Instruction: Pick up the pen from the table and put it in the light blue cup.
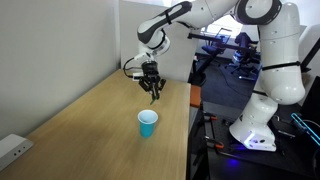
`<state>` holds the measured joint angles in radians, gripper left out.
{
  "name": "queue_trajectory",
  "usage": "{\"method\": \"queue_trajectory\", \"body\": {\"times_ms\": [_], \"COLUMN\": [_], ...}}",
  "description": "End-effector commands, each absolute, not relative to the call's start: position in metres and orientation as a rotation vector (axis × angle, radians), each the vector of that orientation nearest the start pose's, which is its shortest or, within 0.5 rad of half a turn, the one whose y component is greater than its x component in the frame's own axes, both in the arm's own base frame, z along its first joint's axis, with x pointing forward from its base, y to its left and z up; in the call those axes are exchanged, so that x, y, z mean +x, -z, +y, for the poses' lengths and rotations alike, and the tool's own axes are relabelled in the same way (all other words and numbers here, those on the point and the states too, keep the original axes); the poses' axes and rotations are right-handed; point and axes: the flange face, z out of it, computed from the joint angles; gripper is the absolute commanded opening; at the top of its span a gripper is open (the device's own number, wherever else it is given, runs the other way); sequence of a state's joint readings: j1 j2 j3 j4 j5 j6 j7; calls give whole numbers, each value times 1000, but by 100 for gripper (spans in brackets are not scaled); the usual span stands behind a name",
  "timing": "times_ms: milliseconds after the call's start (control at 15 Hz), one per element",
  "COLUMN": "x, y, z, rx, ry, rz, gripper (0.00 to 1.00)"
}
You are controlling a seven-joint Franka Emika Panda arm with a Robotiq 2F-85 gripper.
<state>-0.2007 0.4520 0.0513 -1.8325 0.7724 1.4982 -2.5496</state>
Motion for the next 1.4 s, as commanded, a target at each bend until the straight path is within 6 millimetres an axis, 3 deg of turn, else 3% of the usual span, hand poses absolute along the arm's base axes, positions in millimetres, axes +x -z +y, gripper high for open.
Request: {"method": "queue_trajectory", "body": {"times_ms": [0,467,533,1000,1067,1333], "x": [581,596,587,594,594,593], "y": [-278,-259,-258,-252,-253,-250], "z": [0,10,6,10,10,9], "rx": [-972,-906,-945,-931,-931,-902], "ry": [706,665,676,672,672,700], "rz": [-1850,-1821,-1823,-1823,-1823,-1832], "gripper": [4,4,16,16,4,4]}}
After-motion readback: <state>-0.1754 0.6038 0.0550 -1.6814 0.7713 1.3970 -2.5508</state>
